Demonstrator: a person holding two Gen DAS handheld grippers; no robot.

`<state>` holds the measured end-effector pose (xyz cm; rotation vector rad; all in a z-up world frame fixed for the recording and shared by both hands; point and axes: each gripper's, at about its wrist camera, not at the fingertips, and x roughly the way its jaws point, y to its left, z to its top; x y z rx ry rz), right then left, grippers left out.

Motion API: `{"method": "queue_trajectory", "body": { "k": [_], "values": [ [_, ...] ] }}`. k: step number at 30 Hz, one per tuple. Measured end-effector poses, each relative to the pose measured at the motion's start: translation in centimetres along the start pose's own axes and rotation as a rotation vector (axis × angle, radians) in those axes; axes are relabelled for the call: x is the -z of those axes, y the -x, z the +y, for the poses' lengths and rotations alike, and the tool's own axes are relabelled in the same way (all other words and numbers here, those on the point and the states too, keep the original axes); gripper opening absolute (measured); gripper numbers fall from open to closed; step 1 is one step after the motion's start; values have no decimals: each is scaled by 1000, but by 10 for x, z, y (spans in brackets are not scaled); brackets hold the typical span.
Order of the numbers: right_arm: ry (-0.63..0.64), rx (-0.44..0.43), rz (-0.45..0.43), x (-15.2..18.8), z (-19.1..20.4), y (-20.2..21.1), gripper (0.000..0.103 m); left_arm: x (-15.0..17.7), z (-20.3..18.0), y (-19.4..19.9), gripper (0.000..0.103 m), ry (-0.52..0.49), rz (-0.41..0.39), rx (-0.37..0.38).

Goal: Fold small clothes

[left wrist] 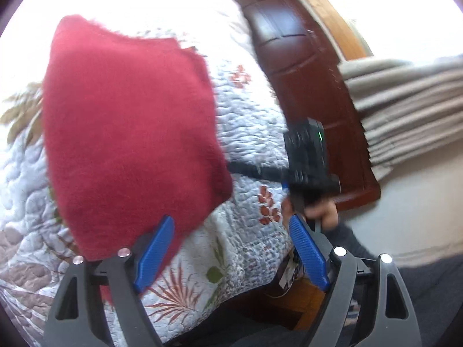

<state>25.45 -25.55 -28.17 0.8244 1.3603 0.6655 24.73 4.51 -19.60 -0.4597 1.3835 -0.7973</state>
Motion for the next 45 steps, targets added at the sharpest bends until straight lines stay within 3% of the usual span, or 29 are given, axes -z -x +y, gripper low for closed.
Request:
{"method": "queue_trajectory", "body": {
  "k": [2, 7, 8, 11, 14, 16, 19, 22, 24, 25, 29, 33, 39, 45],
  "values": [
    [-28, 25, 20, 8, -14, -10, 8, 2, 14, -6, 82, 50, 13, -7],
    [-51, -33, -4, 22, -15, 7, 11, 14, 16, 2, 81, 80, -8, -1],
    [-45, -17, -21, 26, -14, 19, 18, 17, 15, 10, 82, 78, -25, 4],
    [18, 51, -89, 32, 1, 49, 19, 28, 16, 39, 86, 79, -104, 0],
    [45, 8, -120, 36, 13, 57, 22, 38, 32, 69, 91, 123, -190, -50],
    [48, 19, -72, 35, 10, 43, 29, 42, 48, 77, 93, 159, -208, -93],
    [16, 135, 13, 28, -11, 18, 27, 43, 73, 70, 93, 228, -176, -110],
    [5, 92, -11, 24, -13, 42, 52, 38, 87, 59, 93, 269, -139, -86],
    [1, 37, -57, 16, -13, 71, 90, 33, 90, 55, 93, 265, -137, -49],
    [-5, 18, -76, 10, -17, 82, 95, 29, 92, 52, 93, 264, -135, -32],
    [-77, -184, -36, -40, -34, 97, 96, 20, 102, 34, 94, 291, -120, 56],
    [-105, -268, 23, -97, -41, 77, 96, 11, 110, 14, 94, 313, -92, 115],
    [-77, -296, 133, -141, -39, 25, 96, 5, 114, -11, 93, 304, -45, 197],
    [-42, -309, 199, -162, -32, -1, 97, -2, 113, -27, 94, 306, -39, 218]
  ]
}}
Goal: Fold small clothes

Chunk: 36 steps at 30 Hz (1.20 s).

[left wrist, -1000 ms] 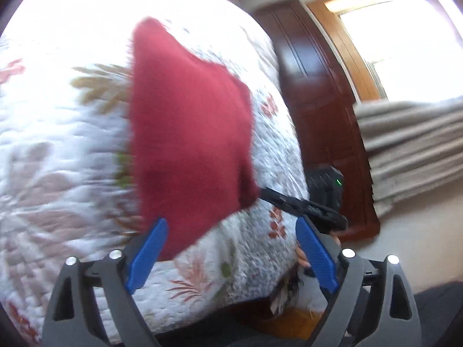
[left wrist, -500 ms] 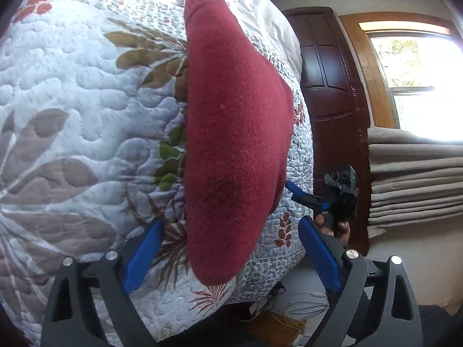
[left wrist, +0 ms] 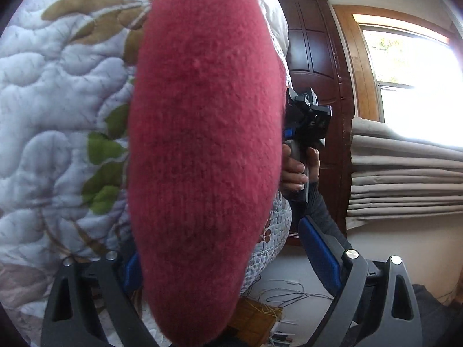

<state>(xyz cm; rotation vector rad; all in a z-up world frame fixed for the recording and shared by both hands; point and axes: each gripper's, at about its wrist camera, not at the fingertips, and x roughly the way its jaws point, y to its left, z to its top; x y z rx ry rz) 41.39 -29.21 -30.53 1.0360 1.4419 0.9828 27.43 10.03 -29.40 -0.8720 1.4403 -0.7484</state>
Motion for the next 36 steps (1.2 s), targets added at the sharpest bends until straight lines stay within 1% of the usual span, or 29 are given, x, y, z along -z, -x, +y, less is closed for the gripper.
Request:
{"method": "queue_trajectory", "body": {
  "k": [2, 3, 5, 7, 9, 10, 11, 12, 13, 14, 15, 16, 17, 19, 23, 26, 30, 32, 36],
  "values": [
    [11, -16, 9, 0, 6, -8, 97, -3, -3, -5, 94, -2, 11, 5],
    [17, -16, 17, -5, 10, -15, 97, -4, -5, -7, 94, -9, 19, 1],
    [37, -17, 30, -5, 20, -26, 97, -5, -8, -10, 95, -15, 28, 1],
    [39, -25, 19, -13, 19, -28, 97, -6, -6, -10, 95, -10, 27, 7],
    [-5, -46, -4, -23, 7, -37, 96, -7, -2, -10, 95, 8, 24, 4],
    [-6, -59, -9, -24, 10, -38, 96, -7, -1, -11, 95, 17, 22, -1],
    [22, -59, -5, -24, 20, -42, 94, -7, -2, -11, 94, 21, 20, -6],
    [54, -50, 5, -25, 27, -45, 86, -7, -3, -12, 93, 23, 16, -16],
    [76, -22, 9, -25, 34, -48, 81, -7, -4, -12, 80, 26, 20, -36],
    [81, 4, 8, -26, 36, -50, 68, -5, -3, -14, 66, 40, 28, -60],
    [62, -6, 3, -28, 34, -49, 53, -5, 2, -13, 49, 69, 25, -54],
    [55, -10, -3, -29, 34, -46, 50, -5, 4, -11, 43, 83, 17, -39],
    [65, 0, -10, -28, 37, -45, 47, -4, 4, -10, 41, 81, 15, -37],
    [80, 24, -29, -25, 45, -44, 45, -2, -2, -8, 34, 68, 13, -41],
    [98, 57, -66, -20, 66, -49, 42, -2, -11, -3, 31, 53, 12, -31],
    [109, 55, -87, -15, 87, -52, 41, 5, -14, 11, 30, 33, 3, -23],
    [154, 69, -106, -8, 129, -63, 41, 10, -24, 36, 30, -21, -24, 5],
    [175, 76, -109, -6, 142, -67, 41, 13, -32, 48, 30, -47, -37, 17],
    [222, 83, -97, 5, 177, -91, 41, 27, -42, 79, 30, -91, -74, 20]
  ]
}}
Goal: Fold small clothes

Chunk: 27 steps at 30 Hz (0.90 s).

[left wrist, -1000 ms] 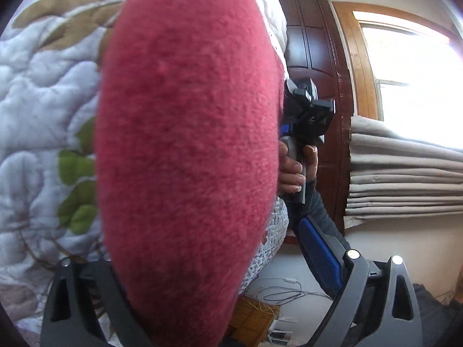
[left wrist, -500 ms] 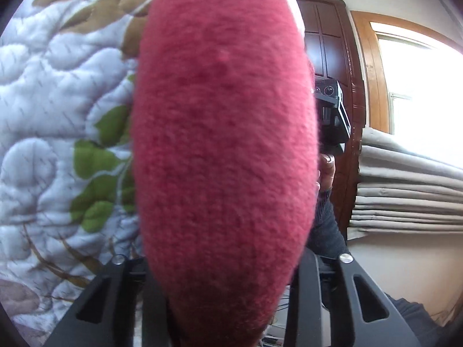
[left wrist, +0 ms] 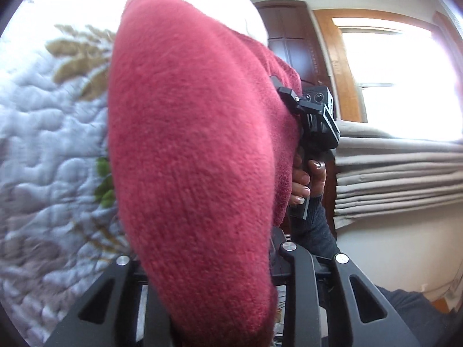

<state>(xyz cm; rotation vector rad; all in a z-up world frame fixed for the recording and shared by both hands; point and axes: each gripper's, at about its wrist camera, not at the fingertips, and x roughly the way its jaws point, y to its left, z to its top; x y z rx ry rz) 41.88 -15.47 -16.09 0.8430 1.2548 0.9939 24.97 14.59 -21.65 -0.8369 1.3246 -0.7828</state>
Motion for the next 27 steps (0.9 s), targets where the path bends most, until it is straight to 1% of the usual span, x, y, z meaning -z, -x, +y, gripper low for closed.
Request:
{"method": "queue_trajectory", "body": {
  "k": [3, 6, 9, 12, 14, 15, 16, 17, 18, 19, 20, 22, 23, 24, 25, 26, 27],
  "values": [
    [37, -10, 23, 3, 30, -27, 41, 14, -1, 30, 30, -15, -40, -2],
    [74, -22, 64, 7, 60, -66, 41, 37, 4, 67, 30, -17, -84, -9],
    [111, -26, 116, 17, 85, -109, 41, 63, 18, 98, 30, 4, -128, -7],
    [118, -9, 180, 31, 100, -151, 41, 96, 41, 113, 30, 37, -152, -18],
    [118, 45, 229, 42, 99, -178, 42, 116, 69, 115, 30, 93, -153, -27],
    [97, 82, 249, 54, 95, -190, 45, 125, 84, 117, 31, 132, -139, -21],
    [66, 116, 265, 62, 87, -201, 47, 131, 101, 114, 34, 173, -129, -28],
    [37, 165, 278, 66, 77, -210, 57, 135, 116, 112, 37, 210, -123, -44],
    [19, 212, 276, 71, 73, -212, 65, 139, 128, 108, 42, 239, -119, -43],
    [4, 207, 265, 73, 71, -212, 65, 142, 133, 106, 51, 251, -125, -39],
    [-6, 202, 252, 87, 75, -211, 65, 144, 131, 106, 53, 249, -139, -44],
    [-2, 235, 177, 87, 79, -190, 71, 147, 119, 115, 62, 217, -157, -73],
    [-1, 241, 134, 87, 62, -173, 72, 150, 115, 125, 65, 197, -167, -91],
    [-8, 254, 87, 87, 64, -159, 72, 154, 108, 138, 72, 176, -193, -129],
    [3, 272, 47, 86, 65, -147, 70, 158, 103, 148, 76, 156, -222, -162],
    [33, 287, 18, 87, 76, -138, 65, 162, 98, 159, 76, 138, -251, -185],
    [59, 288, 15, 90, 68, -131, 59, 167, 89, 172, 76, 115, -288, -206]
  ]
}}
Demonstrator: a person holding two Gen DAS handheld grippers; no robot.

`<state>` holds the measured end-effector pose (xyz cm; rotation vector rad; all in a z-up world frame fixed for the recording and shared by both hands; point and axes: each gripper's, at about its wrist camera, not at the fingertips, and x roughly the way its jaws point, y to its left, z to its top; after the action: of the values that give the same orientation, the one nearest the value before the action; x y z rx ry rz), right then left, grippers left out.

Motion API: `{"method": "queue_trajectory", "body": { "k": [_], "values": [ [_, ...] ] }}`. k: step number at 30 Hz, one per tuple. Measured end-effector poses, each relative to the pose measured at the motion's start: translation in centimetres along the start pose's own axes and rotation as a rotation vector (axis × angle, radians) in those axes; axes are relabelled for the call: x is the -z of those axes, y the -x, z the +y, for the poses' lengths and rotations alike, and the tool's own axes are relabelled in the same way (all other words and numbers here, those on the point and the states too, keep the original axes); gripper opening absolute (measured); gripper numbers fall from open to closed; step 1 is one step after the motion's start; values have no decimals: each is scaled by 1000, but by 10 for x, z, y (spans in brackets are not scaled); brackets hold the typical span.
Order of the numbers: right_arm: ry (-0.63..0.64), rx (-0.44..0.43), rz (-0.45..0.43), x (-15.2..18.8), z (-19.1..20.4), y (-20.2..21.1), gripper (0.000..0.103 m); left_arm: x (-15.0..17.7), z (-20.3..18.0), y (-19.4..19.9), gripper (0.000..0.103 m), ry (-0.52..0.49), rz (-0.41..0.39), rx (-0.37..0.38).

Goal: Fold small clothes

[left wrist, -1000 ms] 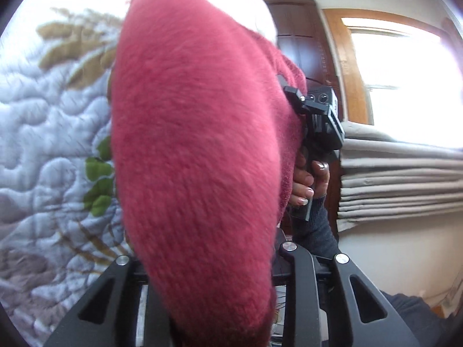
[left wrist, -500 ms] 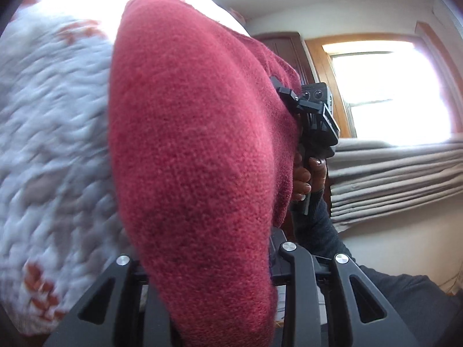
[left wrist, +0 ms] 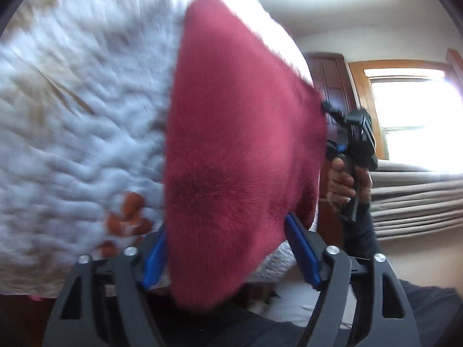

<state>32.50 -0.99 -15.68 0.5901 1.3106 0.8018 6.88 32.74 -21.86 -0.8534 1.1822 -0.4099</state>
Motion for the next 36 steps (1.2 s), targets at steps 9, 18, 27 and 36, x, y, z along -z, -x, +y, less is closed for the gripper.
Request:
{"method": "queue_trajectory", "body": {
  "k": [9, 18, 27, 36],
  "values": [
    [149, 142, 34, -9, 28, -27, 8, -20, -36, 24, 77, -184, -120, 101],
    [51, 176, -9, 7, -28, -19, 19, -30, -50, 10, 79, -189, -76, 121],
    [235, 229, 41, 51, 45, -22, 21, -124, -34, -16, 86, -169, -95, 167],
    [258, 324, 11, 65, 47, -9, 10, -128, -47, -29, 84, -219, -18, 128]
  ]
}}
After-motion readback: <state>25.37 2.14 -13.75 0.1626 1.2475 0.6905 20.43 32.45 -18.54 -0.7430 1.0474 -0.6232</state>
